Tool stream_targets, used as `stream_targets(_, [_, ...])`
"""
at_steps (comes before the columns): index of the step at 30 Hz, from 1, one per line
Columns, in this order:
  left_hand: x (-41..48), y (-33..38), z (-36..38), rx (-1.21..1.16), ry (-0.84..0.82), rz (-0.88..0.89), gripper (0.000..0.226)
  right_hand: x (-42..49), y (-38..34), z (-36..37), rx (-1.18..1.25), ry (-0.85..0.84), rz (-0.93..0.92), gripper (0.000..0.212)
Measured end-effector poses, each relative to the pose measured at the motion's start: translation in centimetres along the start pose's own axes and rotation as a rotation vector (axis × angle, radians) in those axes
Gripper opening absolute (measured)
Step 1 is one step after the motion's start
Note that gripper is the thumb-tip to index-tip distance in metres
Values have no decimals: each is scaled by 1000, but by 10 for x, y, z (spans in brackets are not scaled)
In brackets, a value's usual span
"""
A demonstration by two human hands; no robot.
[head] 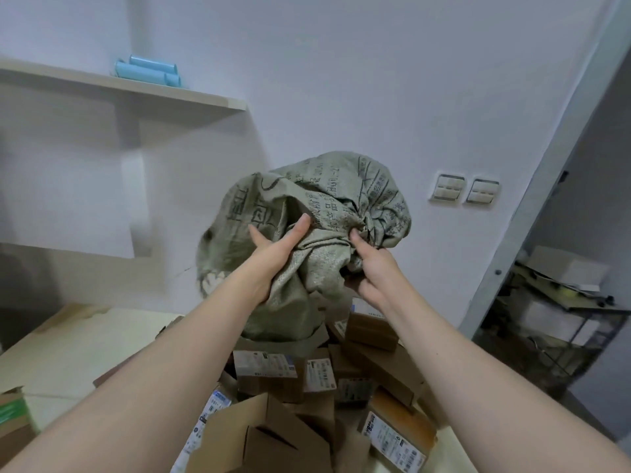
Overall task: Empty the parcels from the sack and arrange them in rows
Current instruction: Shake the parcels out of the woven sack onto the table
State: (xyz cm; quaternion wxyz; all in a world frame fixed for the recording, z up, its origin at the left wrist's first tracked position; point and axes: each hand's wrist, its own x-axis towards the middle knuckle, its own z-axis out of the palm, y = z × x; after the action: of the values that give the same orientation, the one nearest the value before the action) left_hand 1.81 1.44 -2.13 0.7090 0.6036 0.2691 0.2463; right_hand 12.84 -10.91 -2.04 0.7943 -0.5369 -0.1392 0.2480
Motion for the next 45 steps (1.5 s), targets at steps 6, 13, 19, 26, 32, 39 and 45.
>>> stream_targets(6, [0, 4, 1, -224, -54, 20, 163, -14, 13, 8, 68, -65, 170, 50])
stream_targets(13, [11, -1, -1, -131, 12, 70, 123, -17, -1, 18, -26, -134, 352, 56])
stream_targets(19, [-1, 0, -23, 189, 270, 143, 108, -10, -15, -9, -417, 231, 212, 85])
stream_targets(26, [-12, 7, -7, 160, 156, 78, 78, -20, -6, -2, -555, -367, 214, 126])
stream_targets(32, [-6, 11, 8, -141, 251, 27, 130, -19, 20, 27, -168, -115, -40, 95])
stream_targets(39, [-44, 26, 6, 660, 640, 448, 77, -12, 5, 22, -157, -5, -132, 62])
stream_targets(45, [-20, 74, -45, 818, 401, 483, 101, -19, -7, 4, -360, -238, -188, 65])
